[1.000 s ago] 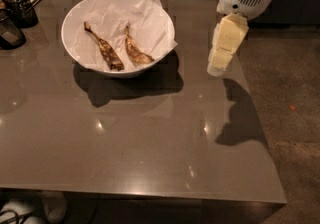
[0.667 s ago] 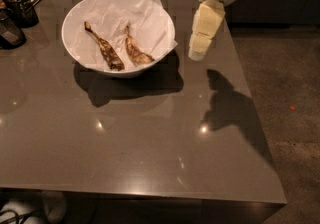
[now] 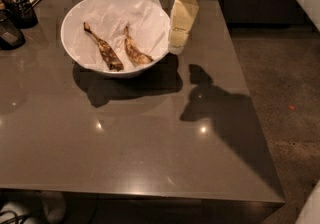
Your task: Pick banana from white bowl
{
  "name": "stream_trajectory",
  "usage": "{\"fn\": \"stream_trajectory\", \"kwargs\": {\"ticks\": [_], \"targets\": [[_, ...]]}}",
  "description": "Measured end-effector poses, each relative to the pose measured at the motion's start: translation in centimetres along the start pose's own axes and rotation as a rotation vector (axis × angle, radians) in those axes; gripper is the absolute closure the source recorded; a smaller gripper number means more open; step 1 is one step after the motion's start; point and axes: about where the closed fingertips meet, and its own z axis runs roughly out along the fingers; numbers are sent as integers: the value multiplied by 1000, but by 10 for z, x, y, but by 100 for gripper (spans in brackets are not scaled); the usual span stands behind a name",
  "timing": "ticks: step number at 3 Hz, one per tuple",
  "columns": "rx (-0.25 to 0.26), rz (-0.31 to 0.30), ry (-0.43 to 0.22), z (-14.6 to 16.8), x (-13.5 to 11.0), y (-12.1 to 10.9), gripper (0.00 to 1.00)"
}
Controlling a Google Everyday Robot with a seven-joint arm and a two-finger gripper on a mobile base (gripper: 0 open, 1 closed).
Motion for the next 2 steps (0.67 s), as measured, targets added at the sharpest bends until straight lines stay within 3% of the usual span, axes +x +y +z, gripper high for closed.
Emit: {"fn": "stream_trajectory", "kwargs": {"ticks": [2], "targets": [[-49,108,-42,35,-36,-34,0]]}}
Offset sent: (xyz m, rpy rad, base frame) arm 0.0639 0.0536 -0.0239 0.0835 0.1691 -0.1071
